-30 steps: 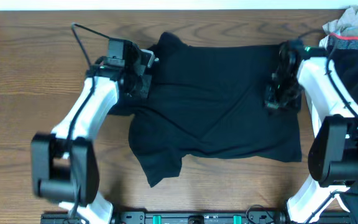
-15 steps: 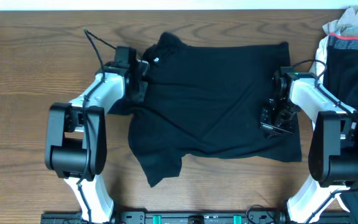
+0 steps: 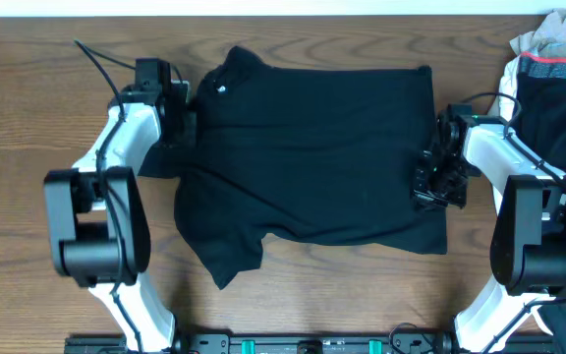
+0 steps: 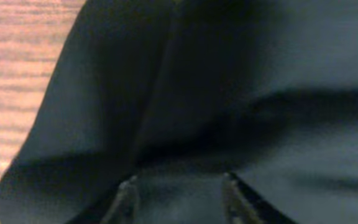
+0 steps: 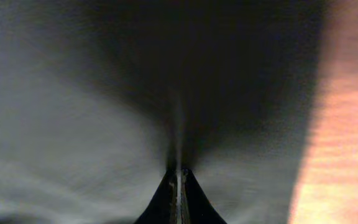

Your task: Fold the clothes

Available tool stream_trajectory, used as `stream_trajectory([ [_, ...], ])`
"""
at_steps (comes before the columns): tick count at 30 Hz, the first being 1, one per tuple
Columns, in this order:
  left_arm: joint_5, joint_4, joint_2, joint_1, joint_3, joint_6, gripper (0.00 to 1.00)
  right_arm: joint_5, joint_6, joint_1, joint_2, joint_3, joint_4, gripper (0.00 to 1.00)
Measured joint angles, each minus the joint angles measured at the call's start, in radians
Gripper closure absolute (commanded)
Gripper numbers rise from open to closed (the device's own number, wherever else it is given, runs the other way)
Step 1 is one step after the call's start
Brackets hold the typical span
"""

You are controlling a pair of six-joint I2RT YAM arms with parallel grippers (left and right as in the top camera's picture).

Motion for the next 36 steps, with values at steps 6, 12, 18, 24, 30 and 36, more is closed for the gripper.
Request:
stream_trajectory([
  [6,0.021,-0.232,-0.224,-0.006,0.043,-0.068,0.46,-0.104,-0.095,0.000,-0.038,0.018,0.008,0.85],
  [12,0.133,-0.537,-0.394,-0.015,0.053,-0.192,0.50,-0.134,-0.126,0.000,-0.095,0.028,0.004,0.69],
  [18,0.186,-0.590,-0.385,-0.076,-0.101,-0.290,0.59,-0.138,-0.127,0.000,-0.097,0.028,-0.011,0.69],
  [24,0.194,-0.462,-0.378,-0.088,-0.321,-0.398,0.71,-0.143,-0.127,0.000,-0.097,0.029,-0.024,0.69],
  [30,0.193,-0.280,-0.378,-0.088,-0.520,-0.523,0.78,-0.147,-0.126,0.000,-0.097,0.029,-0.016,0.67],
  [36,0.192,-0.192,-0.378,-0.088,-0.611,-0.596,0.82,-0.151,-0.110,0.000,-0.097,0.029,0.022,0.68],
])
